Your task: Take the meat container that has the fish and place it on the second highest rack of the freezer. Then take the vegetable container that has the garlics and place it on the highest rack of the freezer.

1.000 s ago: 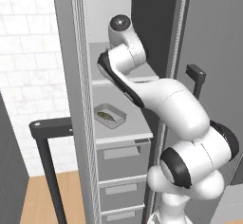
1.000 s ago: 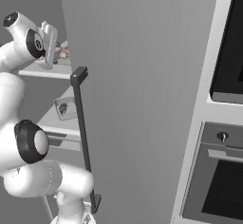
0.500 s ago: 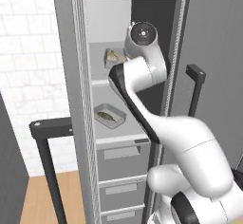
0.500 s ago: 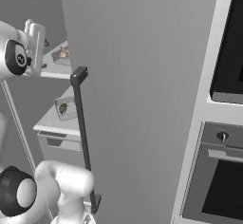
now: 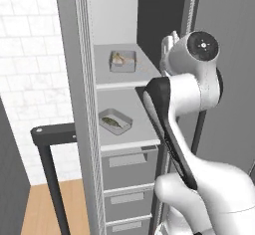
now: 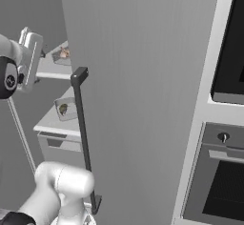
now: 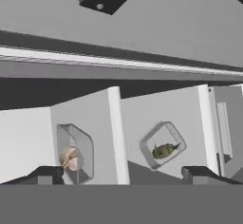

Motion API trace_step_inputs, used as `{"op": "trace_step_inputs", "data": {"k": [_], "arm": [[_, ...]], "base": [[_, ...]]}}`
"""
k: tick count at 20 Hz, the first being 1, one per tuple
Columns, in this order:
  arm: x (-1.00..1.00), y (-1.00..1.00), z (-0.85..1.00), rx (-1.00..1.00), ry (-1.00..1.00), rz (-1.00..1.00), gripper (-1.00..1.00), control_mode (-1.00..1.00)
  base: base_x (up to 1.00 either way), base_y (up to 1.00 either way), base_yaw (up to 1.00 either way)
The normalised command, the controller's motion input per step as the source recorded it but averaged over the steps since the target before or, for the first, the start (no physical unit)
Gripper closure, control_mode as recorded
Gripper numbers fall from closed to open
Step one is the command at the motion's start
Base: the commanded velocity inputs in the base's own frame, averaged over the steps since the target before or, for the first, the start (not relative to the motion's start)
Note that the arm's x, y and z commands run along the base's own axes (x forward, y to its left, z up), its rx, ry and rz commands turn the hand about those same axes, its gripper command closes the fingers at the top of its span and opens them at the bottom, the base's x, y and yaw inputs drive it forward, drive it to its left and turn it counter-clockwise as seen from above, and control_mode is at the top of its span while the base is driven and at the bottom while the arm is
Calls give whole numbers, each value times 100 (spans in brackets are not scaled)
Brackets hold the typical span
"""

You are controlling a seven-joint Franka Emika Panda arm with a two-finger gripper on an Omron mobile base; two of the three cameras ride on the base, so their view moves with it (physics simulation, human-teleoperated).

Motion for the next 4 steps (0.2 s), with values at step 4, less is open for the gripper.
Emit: {"op": "trace_step_inputs", "data": {"k": [4], "arm": [[-100,-30,-1,11,19,0,-100,-100]], "base": [[0,0,0]]}}
